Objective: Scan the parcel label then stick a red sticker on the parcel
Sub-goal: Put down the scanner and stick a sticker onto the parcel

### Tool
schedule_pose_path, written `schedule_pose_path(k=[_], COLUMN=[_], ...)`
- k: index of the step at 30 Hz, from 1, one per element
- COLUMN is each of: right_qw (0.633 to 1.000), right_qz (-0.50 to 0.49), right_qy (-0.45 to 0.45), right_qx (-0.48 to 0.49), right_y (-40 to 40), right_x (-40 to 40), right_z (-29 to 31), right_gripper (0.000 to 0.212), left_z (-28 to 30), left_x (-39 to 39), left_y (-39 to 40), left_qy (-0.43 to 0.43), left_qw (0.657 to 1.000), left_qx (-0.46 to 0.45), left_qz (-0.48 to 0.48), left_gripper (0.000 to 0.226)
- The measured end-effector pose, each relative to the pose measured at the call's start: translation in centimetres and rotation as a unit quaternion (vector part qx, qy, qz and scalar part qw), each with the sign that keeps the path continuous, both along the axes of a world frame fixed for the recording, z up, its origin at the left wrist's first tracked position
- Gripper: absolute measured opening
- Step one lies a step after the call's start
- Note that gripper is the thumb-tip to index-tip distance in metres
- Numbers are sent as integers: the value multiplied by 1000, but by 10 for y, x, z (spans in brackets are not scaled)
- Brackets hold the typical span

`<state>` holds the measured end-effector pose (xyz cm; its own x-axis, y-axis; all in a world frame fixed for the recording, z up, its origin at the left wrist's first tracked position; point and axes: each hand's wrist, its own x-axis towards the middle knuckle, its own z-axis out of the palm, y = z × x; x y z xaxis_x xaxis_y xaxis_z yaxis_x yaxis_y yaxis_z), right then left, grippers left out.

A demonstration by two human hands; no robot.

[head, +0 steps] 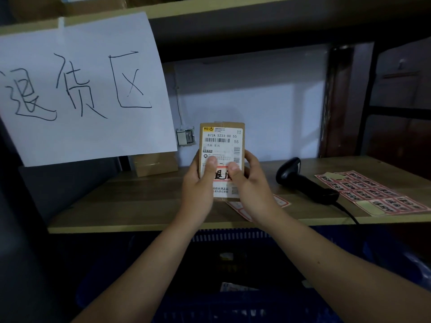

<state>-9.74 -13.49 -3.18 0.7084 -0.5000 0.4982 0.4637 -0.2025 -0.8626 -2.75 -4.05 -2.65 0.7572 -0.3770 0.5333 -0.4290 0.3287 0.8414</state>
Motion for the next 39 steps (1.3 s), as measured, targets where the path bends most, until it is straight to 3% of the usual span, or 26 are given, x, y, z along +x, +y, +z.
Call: schedule_pose_path(k=[9, 14, 18, 22, 29, 35, 39], right_qw=[998, 996, 998, 995, 996, 996, 995], right_qz=[-50, -69, 4, 16, -23, -64, -76], right_qy=[-36, -39, -24, -32, -31, -40, 18], right_qx=[-22, -43, -57, -90, -84, -48, -58], right_y=[-3, -7, -8, -7, -10, -11, -22], right_x=[0, -6, -14, -17, -19, -20, -27], right_z=[-1, -4, -4, -2, -7, -6, -8], right_gripper=[35, 32, 29, 32, 37, 33, 31], left_z=[-2, -6, -2, 0, -7, -11, -2], left_x=[-15, -11, -8, -8, -3, -9, -4], left_y=[-14, -16, -14, -6, 2, 4, 17], left_qy=[-42, -4, 22, 7, -38, -113, -121], left_qw=[999, 1000, 999, 998, 994, 985, 981], left_qx=[3, 12, 22, 14, 63, 100, 133], left_qz=[7, 5, -19, -54, -76, -87, -79], left_gripper=[47, 30, 27, 52, 46, 66, 70])
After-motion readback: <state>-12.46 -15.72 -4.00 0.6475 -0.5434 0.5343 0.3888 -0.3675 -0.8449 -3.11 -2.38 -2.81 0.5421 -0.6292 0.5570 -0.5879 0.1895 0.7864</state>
